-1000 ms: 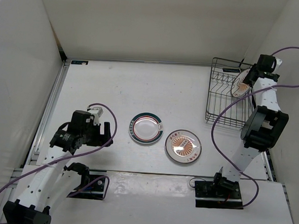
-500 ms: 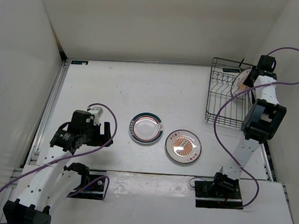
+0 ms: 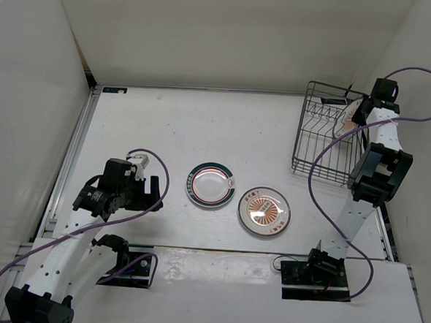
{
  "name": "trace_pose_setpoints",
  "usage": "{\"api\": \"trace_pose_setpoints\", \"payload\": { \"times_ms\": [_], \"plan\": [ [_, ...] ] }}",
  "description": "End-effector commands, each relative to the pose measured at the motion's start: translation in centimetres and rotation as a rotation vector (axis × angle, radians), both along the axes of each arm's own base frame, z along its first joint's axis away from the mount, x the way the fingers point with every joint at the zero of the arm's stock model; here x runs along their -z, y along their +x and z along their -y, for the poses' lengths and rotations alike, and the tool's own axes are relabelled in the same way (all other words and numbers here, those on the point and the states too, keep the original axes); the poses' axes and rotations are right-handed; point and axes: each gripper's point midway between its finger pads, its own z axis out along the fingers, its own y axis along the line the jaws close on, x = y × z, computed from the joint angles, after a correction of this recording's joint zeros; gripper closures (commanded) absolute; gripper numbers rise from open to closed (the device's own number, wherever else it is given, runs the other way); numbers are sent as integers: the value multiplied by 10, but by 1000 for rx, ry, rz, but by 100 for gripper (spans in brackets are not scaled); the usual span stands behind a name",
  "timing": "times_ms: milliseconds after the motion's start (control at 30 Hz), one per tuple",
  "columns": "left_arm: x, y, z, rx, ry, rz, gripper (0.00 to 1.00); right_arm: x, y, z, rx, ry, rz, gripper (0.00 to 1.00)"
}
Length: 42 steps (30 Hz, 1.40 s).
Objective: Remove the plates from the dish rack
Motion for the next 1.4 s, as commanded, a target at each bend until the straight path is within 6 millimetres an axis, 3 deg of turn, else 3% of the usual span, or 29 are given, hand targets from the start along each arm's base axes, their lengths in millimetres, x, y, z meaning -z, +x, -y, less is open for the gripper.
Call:
{"api": "trace_pose_setpoints", "payload": {
  "times_ms": [0,67,100,233,367,400,433,467,500,533,567,600,633,667,700,733,767,800,833,867,900,933,1000,1033,1067,1167,1267,1300,1367],
  "plan": [
    [1,-2,1,-2,-10,-7,0,-71,7,10,87,-23,147,100],
    [0,-2,2,3,-12,-4,0,-85,8,7,89,-20,169,100],
    [0,-2,2,3,-13,-4,0,-107,11,6,83,-31,198,100],
    [0,-2,3,8,-20,-1,0,-151,-1,-6,100,-119,237,100],
    [-3,-2,4,13,-25,14,0,-170,-42,-13,224,-142,198,100],
    [-5,-2,4,10,-28,22,0,-196,-56,-26,255,-96,264,100],
    [-4,-2,4,11,-25,22,0,-177,-65,-35,249,-62,218,100],
    [-5,-2,4,10,-26,24,0,-174,-69,-50,248,25,233,100],
    [-5,-1,3,8,-25,28,0,-212,-88,-80,164,88,333,100],
    [-4,-2,3,9,-23,25,0,-174,-91,-94,126,134,284,100],
    [-4,-2,3,9,-22,21,0,-181,-90,-129,20,248,327,100],
    [-3,-2,3,5,-21,19,0,-204,-107,-152,-52,285,387,100],
    [-2,-3,3,7,-18,11,0,-204,-127,-167,-94,320,387,100],
    [-2,-3,3,7,-17,9,0,-203,-154,-197,-180,383,351,100],
    [-2,-2,3,6,-18,12,0,-185,-172,-222,-248,436,278,100],
    [-1,-2,2,4,-14,7,0,-207,-204,-237,-312,455,340,100],
    [0,-2,3,7,-13,1,0,-160,-220,-248,-336,505,234,100],
    [0,-1,2,5,-11,-2,0,-151,-234,-259,-371,546,215,100],
    [2,-2,2,6,-9,-12,0,-164,-262,-266,-430,570,276,100],
    [2,-2,2,7,-9,-18,0,-114,-275,-271,-424,607,176,100],
    [2,-2,3,8,-9,-16,0,-108,-292,-291,-496,717,144,100],
    [3,-1,1,4,1,-22,0,-114,-311,-296,-546,732,199,100],
    [3,0,1,-1,2,-20,0,-56,-326,-305,-531,806,129,100],
    [5,0,0,-2,9,-26,0,-40,-337,-306,-526,829,136,100],
    [5,0,0,-2,10,-31,0,-38,-343,-305,-530,829,167,100],
    [8,0,1,4,11,-47,0,-4,-357,-304,-531,823,148,100],
    [9,0,2,6,10,-59,0,10,-359,-308,-515,867,120,100],
    [10,0,2,9,11,-66,0,26,-360,-308,-496,879,101,100],
    [11,0,2,8,13,-75,0,30,-357,-308,-467,903,110,100]
  ]
}}
